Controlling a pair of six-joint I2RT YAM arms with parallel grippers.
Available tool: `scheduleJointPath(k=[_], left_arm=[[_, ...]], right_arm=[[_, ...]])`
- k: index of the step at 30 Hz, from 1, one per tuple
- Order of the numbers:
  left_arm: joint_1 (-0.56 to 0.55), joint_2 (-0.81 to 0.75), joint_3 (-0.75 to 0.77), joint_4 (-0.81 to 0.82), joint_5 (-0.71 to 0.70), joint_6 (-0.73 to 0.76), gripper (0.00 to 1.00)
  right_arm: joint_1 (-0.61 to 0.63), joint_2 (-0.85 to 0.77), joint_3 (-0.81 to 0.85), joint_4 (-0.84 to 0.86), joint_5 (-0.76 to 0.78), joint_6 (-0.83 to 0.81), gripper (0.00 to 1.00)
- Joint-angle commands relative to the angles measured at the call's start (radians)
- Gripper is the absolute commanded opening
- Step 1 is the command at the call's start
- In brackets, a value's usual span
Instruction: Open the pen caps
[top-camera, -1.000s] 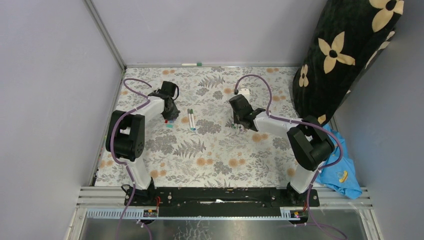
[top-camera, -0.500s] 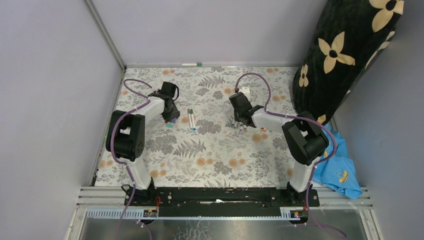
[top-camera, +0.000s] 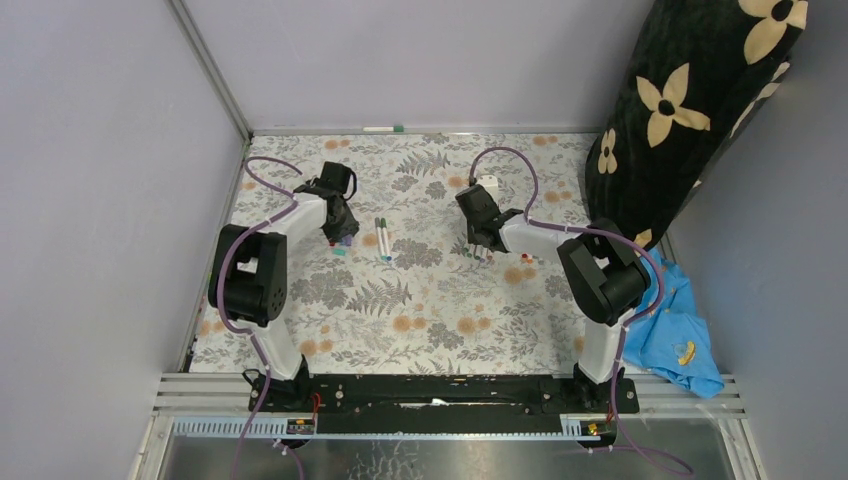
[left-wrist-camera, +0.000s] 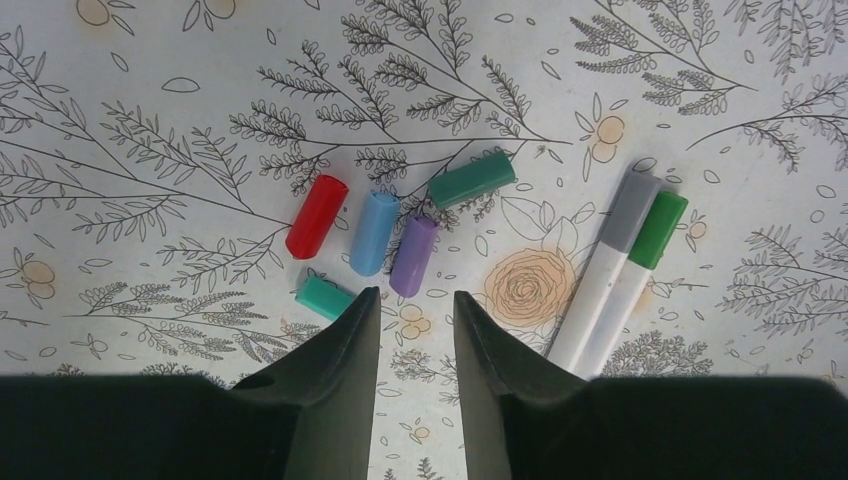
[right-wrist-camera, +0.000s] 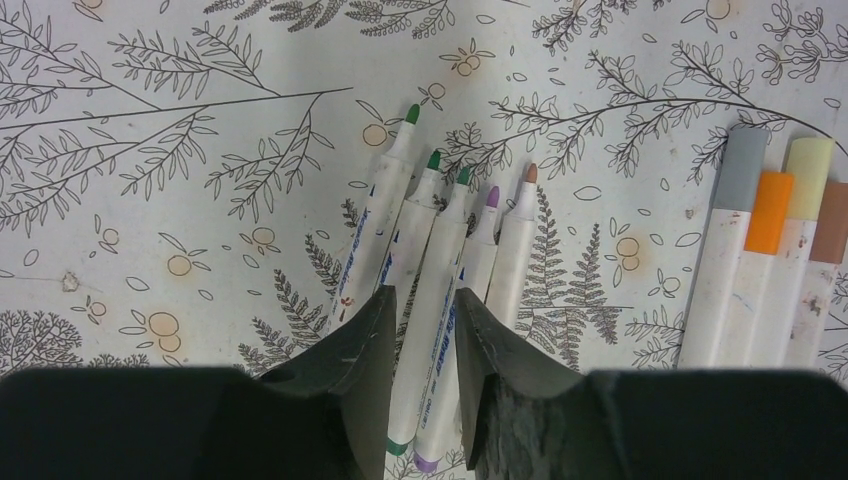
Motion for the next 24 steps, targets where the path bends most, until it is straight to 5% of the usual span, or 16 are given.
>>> scheduleJointPath(k=[1,8,24], left_arm=[[-0.004,-0.050,0.021,-0.010,0.000,0.022,0.39],[-0.004,-0.112,0.004,0.014,0.063,0.016,0.50],[-0.003,-0.392,-0.129,0.063,0.138,-0.013,0.70]], right_arm=[[0.001,-0.085,-0.002,0.051,0.022,-0.032,0.34],[0.036,-0.127,0.077,0.051,-0.166,-0.139,0.37],[0.251,0.286,0.597,-0.208,-0.263,-0.136,0.44]])
